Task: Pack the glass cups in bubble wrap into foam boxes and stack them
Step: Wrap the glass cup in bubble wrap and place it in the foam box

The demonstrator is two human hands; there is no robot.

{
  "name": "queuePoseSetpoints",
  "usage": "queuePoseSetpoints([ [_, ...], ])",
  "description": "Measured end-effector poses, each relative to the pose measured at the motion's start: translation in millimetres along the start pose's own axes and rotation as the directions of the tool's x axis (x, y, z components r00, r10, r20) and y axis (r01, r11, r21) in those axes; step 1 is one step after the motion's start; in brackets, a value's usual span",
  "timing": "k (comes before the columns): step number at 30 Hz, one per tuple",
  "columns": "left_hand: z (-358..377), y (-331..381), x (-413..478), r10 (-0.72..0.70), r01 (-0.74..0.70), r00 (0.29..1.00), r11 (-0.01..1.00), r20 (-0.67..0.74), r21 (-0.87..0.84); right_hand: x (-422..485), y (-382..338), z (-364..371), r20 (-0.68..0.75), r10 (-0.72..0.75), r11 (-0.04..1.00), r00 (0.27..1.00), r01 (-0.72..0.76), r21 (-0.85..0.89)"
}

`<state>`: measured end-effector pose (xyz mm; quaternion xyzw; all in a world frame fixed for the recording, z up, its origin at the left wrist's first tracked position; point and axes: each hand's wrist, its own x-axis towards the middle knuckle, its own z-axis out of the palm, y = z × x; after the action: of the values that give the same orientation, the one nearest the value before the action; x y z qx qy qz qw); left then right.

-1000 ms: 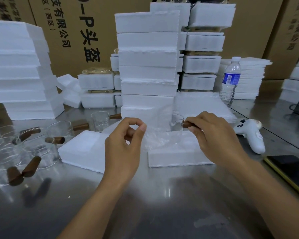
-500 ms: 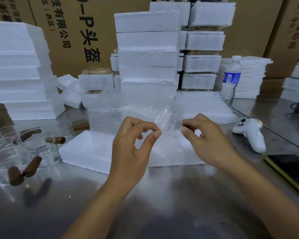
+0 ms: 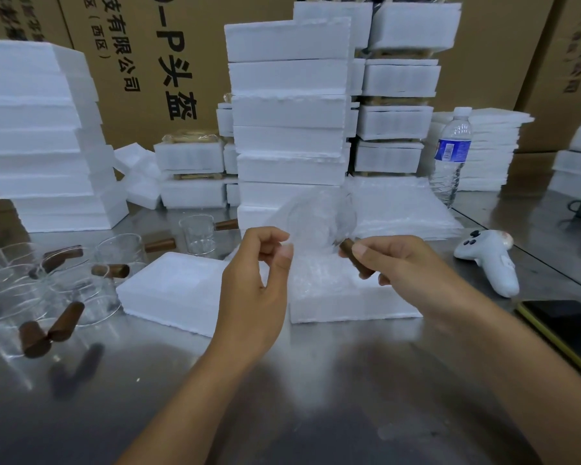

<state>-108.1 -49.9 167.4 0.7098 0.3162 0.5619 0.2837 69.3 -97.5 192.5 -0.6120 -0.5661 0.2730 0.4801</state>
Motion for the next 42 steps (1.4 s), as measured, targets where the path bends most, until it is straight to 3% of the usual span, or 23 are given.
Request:
queuePoseSetpoints([
  [4,1.1,0.9,-1.1,-0.045,0.044,0.999,0.998,-0.026,-0.047,-2.1,1.5,7.8,0.021,-0.046,0.990,0.999,0.049,-0.136],
  [11,2.0,-3.7,-0.8,0.019,-0.013,0.997,0.996,-0.070,0.088,-3.6,4.1,14.6,-0.015,-0.077,0.969,0.997,0.072,-0.235],
  [19,2.9,8.3,-5.6,0.333,-0.329,0.943,0.921,0.015,0.211,-10.9,-2.9,30.6,-0.161,-0.275,0.880,0.948,0.180,-0.440],
  [21,5.2,10.3,-7.4,0.388,-0.385,0.921,0.900,0.026,0.204,-11.7,-4.4,31.5,-0.153,-0.248,0.907,0.957,0.174,-0.384],
  [24,8.0,12.2,-9.9,0.463,-0.475,0.880,0.866,0.106,0.158,-13.1,-11.1,29.7,-0.104,-0.121,0.981,0.987,0.103,-0.165],
  [28,10.6,15.0,-16.5,0.459,-0.480,0.859,0.877,0.226,0.041,-11.7,-10.4,26.3,-0.038,-0.043,0.993,0.998,0.047,0.108],
  [30,10.8,17.7,-17.2,0.464,-0.476,0.859,0.879,0.218,0.004,-12.0,-9.6,26.2,-0.039,-0.022,0.990,0.999,0.027,0.139],
  [32,8.0,20.8,-13.5,0.469,-0.471,0.877,0.882,0.106,0.000,-10.8,-8.7,26.3,-0.092,0.001,0.988,0.996,0.013,0.153],
  [34,1.1,20.2,-6.8,0.428,-0.423,0.899,0.903,-0.090,0.070,-9.6,-6.1,25.1,-0.171,0.047,0.990,0.984,-0.023,0.140],
  [37,-13.6,15.1,3.6,0.230,-0.200,0.916,0.972,-0.327,0.123,-8.8,-1.8,23.8,-0.147,0.007,1.000,0.989,-0.004,0.021],
  [39,-22.5,12.8,10.5,-0.015,0.018,0.944,1.000,-0.329,0.006,-9.0,-3.7,23.3,-0.097,-0.016,1.000,0.995,0.018,0.018],
  [42,-32.1,6.6,20.4,-0.309,0.273,0.922,0.946,-0.231,-0.176,-11.3,-9.7,22.5,-0.024,-0.030,0.999,0.999,0.030,0.013],
])
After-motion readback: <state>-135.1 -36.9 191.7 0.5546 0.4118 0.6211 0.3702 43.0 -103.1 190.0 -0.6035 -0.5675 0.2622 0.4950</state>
